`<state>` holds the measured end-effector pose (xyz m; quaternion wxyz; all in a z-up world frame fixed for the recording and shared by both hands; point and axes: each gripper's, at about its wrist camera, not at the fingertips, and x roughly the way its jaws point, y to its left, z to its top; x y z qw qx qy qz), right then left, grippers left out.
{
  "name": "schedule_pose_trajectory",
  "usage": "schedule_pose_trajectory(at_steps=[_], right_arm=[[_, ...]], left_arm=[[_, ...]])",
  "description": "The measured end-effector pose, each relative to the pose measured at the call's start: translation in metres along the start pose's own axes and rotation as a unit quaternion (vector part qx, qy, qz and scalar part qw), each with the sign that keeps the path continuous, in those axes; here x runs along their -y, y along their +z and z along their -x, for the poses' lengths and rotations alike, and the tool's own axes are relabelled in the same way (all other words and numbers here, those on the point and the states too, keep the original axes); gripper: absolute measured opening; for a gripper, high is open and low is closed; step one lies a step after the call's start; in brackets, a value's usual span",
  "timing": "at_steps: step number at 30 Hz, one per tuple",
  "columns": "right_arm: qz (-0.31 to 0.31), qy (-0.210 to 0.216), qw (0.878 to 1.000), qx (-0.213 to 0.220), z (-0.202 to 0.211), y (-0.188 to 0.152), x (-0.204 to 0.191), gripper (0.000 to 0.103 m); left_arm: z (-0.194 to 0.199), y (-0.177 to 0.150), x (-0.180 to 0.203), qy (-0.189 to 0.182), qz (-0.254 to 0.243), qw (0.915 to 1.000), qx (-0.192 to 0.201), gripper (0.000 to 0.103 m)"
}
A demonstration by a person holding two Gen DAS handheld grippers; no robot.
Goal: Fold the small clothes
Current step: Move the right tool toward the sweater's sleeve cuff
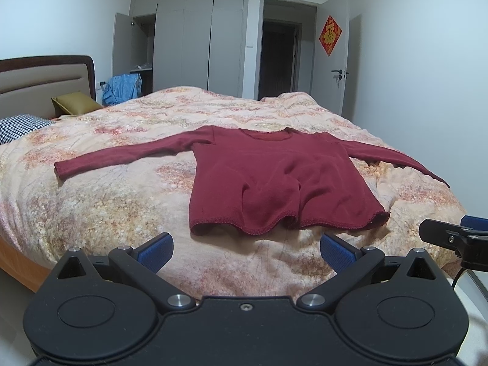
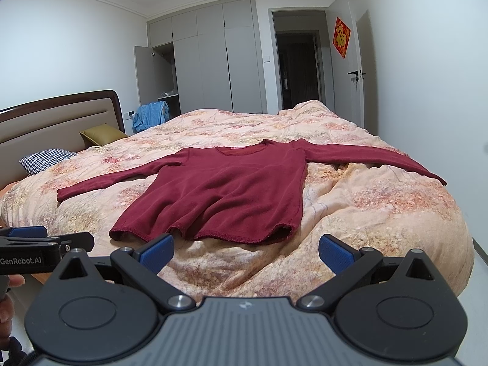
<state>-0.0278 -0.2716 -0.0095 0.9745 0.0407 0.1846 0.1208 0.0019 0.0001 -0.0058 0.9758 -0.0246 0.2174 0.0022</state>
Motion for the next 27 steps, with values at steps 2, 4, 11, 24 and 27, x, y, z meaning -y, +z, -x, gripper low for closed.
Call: schedule_pose_trajectory(at_steps=[2,4,11,24,27], right_arm=[[-0.009,0.014,1.0,-0.004,-0.004,-0.001,0.004,0.103],[-0.019,0.018,1.0,-0.006,-0.006,0.0,0.009,0.103],[-0.048,0.051,0.997,-0.04,-0.026,0.007,0.025,0.103],[-0.052,-0.011,0.998,-0.039,-0.096,0.042,0.054,0.103],[-0.051,-0.021,0.997,-0.053,-0.122,0.051,0.067,0.103]], left_arm=[[-0.005,0.0,-0.002,0.0,0.003,0.9999,-0.011,0.102],[-0.011,0.001,-0.005,0.004,0.008,0.9997,-0.024,0.102],[-0.032,0.015,-0.007,0.006,-0.008,0.9992,-0.038,0.102],[-0.115,0.07,-0.004,0.028,-0.029,0.9967,-0.07,0.102],[-0.144,0.085,-0.005,0.029,-0.021,0.9963,-0.078,0.102]])
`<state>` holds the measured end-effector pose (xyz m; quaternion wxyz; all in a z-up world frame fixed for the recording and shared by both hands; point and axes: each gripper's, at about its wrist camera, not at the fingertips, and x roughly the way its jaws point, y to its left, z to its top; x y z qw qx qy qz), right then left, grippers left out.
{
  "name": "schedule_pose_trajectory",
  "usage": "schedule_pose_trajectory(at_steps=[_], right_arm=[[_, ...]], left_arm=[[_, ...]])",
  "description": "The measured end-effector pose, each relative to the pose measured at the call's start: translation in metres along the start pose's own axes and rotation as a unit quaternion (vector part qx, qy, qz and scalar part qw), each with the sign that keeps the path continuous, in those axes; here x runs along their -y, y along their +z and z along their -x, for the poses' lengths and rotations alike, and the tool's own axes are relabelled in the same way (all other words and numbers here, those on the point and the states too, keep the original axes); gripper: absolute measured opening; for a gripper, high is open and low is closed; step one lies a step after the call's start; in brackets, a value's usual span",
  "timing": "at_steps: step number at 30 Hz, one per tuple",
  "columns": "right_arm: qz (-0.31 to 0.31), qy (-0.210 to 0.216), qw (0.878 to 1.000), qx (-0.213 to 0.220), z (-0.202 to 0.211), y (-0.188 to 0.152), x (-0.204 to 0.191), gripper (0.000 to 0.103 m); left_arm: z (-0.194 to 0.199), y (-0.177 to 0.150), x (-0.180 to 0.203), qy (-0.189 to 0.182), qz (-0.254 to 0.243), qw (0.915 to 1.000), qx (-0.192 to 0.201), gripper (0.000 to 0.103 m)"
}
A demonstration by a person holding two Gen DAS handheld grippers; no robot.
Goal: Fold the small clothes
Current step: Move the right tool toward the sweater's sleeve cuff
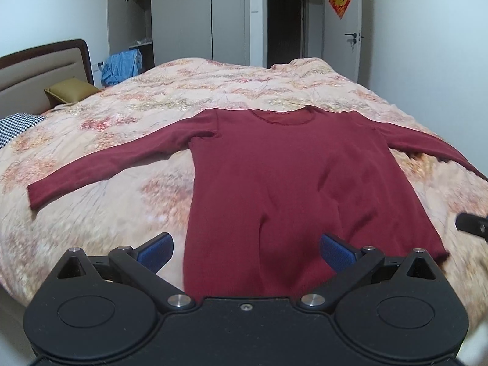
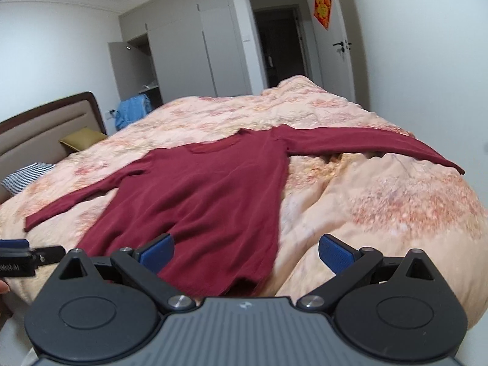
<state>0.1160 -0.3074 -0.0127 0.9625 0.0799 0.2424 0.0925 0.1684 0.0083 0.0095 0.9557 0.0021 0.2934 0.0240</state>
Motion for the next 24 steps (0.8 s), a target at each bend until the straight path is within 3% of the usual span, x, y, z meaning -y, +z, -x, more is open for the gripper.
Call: schedule_pose_trajectory(at_steps=[11,24], right_arm=[[-0.023,-0.046,0.998,-0.043,-0.079,0.036,0.046,0.103],[-0.03,-0.095,0.994,-0.053,-0.141,0.07,0.093,0.103]], left_arm=[[-0.092,0.066,0.025,0.001,-0.006,0.9998,-0.02,0.102],[-0.176,0.096,0.072,-0.028,-0.009,0.9991,-0.031,0.102]])
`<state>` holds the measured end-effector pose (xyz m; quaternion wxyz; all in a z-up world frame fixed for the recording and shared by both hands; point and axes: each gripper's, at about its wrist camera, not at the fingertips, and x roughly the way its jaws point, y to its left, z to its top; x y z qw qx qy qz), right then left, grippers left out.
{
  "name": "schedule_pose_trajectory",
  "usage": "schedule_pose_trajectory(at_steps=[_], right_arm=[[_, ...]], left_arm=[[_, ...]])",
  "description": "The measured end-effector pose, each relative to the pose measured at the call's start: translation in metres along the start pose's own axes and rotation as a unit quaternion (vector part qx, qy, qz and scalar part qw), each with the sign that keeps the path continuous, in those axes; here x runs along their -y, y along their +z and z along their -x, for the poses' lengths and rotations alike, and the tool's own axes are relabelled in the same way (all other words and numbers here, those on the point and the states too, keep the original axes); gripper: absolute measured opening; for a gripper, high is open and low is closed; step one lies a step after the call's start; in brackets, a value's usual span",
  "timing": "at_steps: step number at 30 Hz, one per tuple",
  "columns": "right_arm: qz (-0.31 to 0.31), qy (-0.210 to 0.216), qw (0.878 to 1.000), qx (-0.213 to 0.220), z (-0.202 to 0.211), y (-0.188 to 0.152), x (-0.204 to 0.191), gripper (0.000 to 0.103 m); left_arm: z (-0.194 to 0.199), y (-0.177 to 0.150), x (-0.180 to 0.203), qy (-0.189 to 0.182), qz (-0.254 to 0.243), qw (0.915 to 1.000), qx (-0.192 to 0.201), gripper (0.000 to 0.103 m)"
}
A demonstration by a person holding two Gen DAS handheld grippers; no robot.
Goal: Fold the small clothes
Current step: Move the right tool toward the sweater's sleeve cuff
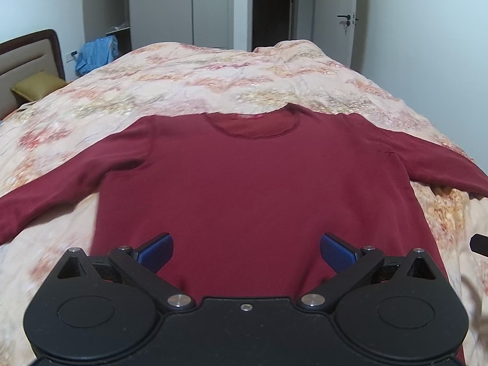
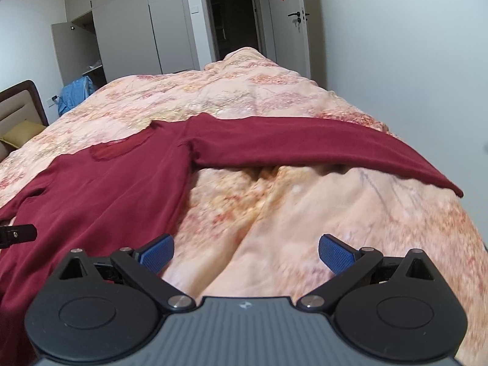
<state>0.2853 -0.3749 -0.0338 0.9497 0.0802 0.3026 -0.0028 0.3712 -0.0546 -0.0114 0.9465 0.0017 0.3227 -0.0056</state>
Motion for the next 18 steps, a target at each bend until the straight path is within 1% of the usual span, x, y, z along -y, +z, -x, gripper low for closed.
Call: schedule_pose_trajectory(at_steps=[5,11,15,18], right_arm=[[-0.008,-0.015,1.0,-0.003,-0.023,0.01,0.017,0.103],[-0.004,-0.048,0.999,0.02,-0.042,0.025,0.038,0.103],[-0.017,-0.067,0.997,0.027,-0.055,0.034,0.056,0.103],[-0.032,-0.075,0.996,0.03,-0.062,0.039,0.07,0.103]], left_arm=[[-0.033,0.015,0.019,-0.012,-0.006,0.9999,0.009,0.102],[-0.072,0.033,0.045,-0.022,-0.011,0.9996,0.016,0.102],[-0.091,0.034,0.057,-0.026,-0.008,0.9995,0.016,0.102],[-0.102,0.029,0.062,-0.031,-0.006,0.9995,0.007,0.102]])
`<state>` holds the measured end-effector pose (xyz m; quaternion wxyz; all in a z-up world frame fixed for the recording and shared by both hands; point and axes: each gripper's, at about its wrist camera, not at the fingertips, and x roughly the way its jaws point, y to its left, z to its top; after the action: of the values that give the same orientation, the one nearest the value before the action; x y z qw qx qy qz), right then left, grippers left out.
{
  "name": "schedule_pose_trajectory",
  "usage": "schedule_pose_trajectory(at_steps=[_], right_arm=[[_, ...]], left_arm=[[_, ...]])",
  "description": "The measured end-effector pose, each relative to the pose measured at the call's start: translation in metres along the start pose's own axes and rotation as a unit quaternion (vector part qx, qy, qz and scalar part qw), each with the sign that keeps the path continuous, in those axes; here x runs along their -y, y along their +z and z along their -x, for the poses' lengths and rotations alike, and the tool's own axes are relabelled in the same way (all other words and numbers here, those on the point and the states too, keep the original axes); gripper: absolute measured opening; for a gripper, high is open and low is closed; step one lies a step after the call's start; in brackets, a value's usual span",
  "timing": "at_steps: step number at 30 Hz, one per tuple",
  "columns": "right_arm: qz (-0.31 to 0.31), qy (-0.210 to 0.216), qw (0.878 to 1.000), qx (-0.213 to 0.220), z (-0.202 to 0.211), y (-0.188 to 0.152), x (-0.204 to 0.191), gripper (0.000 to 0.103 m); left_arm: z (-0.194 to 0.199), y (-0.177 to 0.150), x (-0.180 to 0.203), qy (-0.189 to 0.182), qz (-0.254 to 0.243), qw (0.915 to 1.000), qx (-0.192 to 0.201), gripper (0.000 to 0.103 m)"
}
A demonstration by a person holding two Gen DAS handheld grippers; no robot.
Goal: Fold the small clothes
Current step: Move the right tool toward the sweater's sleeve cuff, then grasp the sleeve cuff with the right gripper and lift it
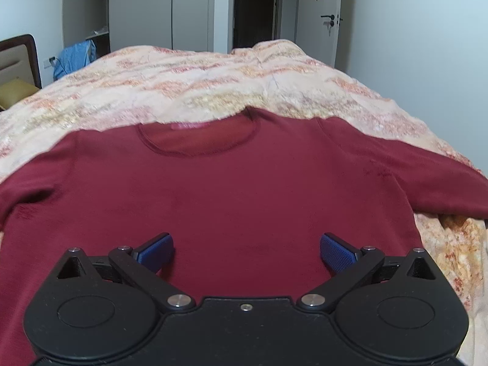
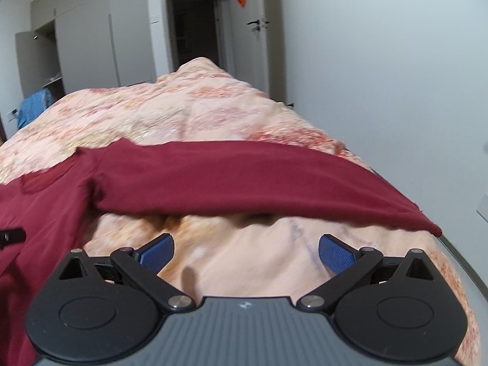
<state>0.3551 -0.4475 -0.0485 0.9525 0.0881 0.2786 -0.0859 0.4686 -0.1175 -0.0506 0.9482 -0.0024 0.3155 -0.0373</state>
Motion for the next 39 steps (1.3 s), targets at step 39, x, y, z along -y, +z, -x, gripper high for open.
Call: schedule_pose_trajectory(at_steps=[39], right_arm=[[-0.38,-0.086,0.914,0.114,-0.066,0.0,0.139,0.075]], left_arm=[[-0.01,-0.031,0.0,0.001,-0.005,0.9991,0.043,0.103]])
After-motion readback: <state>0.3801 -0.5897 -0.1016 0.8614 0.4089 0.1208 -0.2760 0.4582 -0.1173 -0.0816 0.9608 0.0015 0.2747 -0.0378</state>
